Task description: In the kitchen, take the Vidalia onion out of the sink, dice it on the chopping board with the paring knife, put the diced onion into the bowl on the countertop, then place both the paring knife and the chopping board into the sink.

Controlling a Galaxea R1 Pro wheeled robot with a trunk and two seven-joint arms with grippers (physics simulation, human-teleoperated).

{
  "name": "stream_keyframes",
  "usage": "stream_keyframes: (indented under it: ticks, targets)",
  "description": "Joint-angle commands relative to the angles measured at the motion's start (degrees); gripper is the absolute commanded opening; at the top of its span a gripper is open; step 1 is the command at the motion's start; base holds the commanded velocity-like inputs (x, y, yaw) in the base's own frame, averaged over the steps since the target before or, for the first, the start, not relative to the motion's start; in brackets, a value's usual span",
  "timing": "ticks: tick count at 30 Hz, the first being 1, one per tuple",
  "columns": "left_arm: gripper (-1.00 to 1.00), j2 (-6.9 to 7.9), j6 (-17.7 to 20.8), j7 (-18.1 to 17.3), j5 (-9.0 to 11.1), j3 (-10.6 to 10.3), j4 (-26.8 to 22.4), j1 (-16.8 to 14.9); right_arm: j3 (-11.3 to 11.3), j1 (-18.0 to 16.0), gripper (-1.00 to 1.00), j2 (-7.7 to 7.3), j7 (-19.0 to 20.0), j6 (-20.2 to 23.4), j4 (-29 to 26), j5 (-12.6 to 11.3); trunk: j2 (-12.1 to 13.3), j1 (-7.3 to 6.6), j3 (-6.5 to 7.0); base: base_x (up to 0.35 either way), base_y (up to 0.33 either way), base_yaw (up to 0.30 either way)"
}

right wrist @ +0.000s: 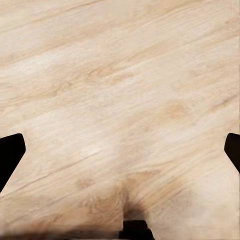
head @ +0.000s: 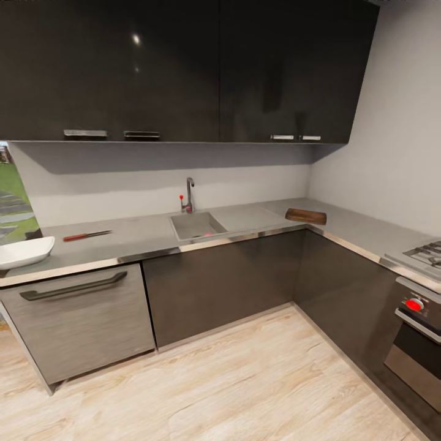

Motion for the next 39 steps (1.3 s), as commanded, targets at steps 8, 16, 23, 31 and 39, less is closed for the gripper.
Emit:
stream_keyframes:
  ticks: [8,16,23,31,39]
  targets:
    - [1.0,-0.03,-0.08,0.0,0.06,0.05,0.01,0.02,0.1,-0.02,1.0,0.35,-0.2,0.07,7.52,-0.15,3.2,-1.76,1.4,0.0,0.0,0.0]
    - [1.0,-0.04,-0.08,0.0,0.03,-0.02,-0.13,0.02,0.06,-0.02,1.0,0.09,-0.2,0.08,8.07,-0.08,6.4,-3.52,2.84,0.0,0.0,0.0]
    - [1.0,0.02,-0.08,0.0,0.03,0.03,-0.09,0.02,0.06,-0.02,1.0,0.24,-0.2,0.08,8.09,-0.15,9.21,-5.06,4.09,0.0,0.0,0.0]
    - [1.0,0.04,-0.08,0.0,0.03,0.02,-0.07,0.02,0.07,-0.02,1.0,0.13,-0.2,0.08,8.09,-0.1,12.42,-6.81,5.53,0.0,0.0,0.0]
    - [1.0,0.06,-0.08,0.0,0.03,0.04,0.04,0.02,0.1,-0.02,1.0,0.26,-0.2,0.08,8.09,-0.07,15.63,-8.57,6.97,0.0,0.0,0.0]
